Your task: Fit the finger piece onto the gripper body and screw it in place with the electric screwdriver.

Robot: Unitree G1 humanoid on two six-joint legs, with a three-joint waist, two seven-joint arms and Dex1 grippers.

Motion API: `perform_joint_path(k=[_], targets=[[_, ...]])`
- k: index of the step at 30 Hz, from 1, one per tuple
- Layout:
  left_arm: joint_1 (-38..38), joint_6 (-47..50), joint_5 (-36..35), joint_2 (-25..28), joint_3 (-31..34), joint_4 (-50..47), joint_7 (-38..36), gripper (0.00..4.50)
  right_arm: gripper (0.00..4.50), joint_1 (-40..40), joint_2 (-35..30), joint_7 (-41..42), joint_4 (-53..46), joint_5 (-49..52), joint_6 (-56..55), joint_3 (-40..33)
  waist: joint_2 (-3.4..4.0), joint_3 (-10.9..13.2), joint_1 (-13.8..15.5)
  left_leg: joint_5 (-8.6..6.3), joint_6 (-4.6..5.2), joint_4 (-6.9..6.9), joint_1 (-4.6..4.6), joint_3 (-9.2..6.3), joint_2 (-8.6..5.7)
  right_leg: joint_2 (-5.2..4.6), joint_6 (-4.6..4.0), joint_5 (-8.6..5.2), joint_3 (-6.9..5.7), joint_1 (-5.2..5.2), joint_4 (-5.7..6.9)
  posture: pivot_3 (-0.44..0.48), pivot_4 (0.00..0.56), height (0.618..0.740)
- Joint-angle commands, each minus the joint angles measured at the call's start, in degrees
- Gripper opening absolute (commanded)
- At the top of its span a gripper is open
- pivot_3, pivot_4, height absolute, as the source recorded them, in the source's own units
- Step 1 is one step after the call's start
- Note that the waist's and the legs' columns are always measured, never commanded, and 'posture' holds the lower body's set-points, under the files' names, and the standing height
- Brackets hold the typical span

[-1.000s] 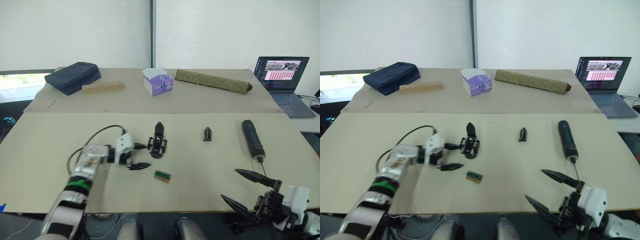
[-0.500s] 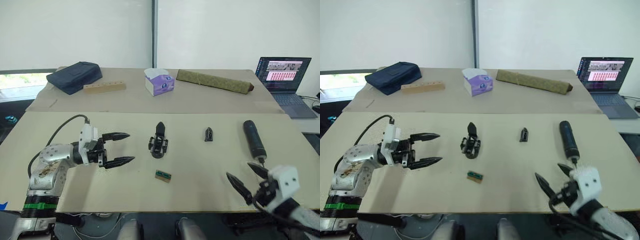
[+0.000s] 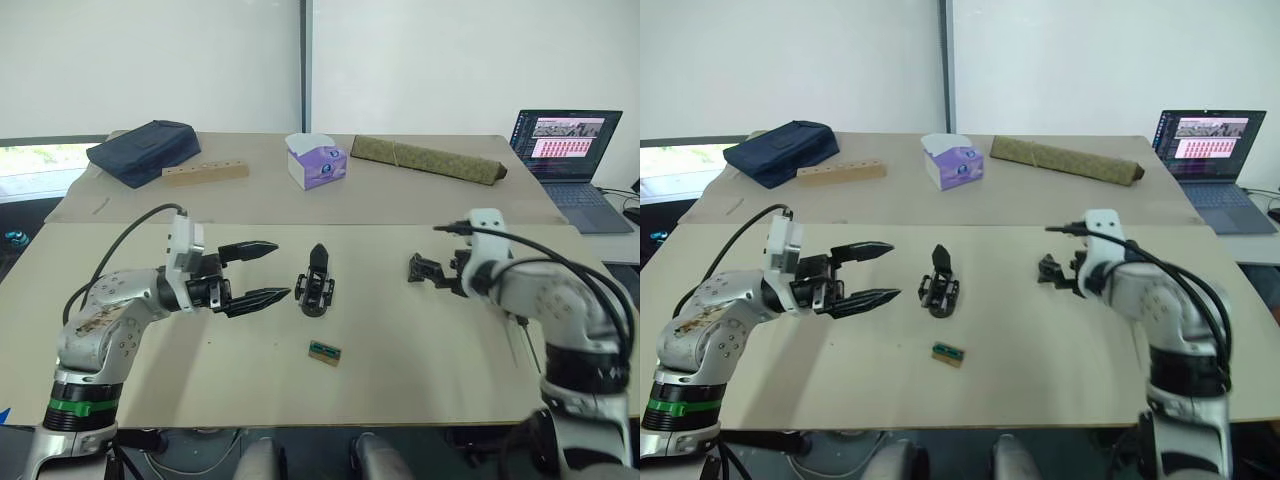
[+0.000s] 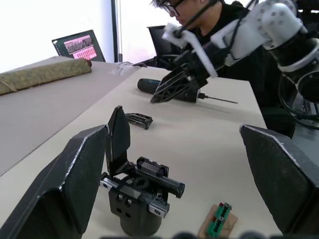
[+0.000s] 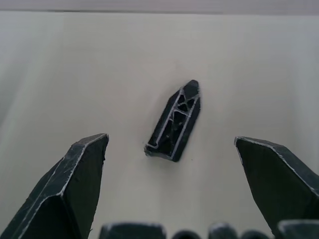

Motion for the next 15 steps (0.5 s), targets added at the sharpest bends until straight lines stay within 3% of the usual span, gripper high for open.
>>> perform_joint_path(k=[1, 11, 15], targets=[[0.51, -0.7, 0.25, -0.01, 0.24, -2.62, 1.17, 4.44, 4.5, -4.62, 0.93, 0.73, 7.91, -5.0, -1.62, 3.22, 0.0, 0.0, -0.19, 0.0, 0.0, 0.0, -0.01, -0.01, 0.0, 0.0, 0.0, 0.0, -0.02, -0.01, 0.0, 0.0, 0.15, 0.74], [2.94, -1.35, 0.15, -0.37, 0.19, -5.61, 3.63, 4.44, 4.5, -7.29, 6.03, 2.2, 20.84, -15.37, -10.04, 7.53, -0.03, -0.01, -0.95, 0.0, 0.0, 0.01, -0.02, -0.03, -0.01, -0.06, 0.1, 0.09, -0.04, 0.06, -0.09, 0.0, 0.15, 0.74], [3.23, -1.62, 0.18, -0.15, 0.49, -5.9, 4.07, 4.5, 3.28, -5.81, 6.27, 3.98, 19.21, -15.54, -6.12, 7.31, -0.03, -0.01, -1.03, 0.02, 0.02, 0.01, 0.04, -0.04, 0.0, -0.04, 0.09, 0.12, -0.04, 0.09, -0.06, 0.0, 0.15, 0.74]])
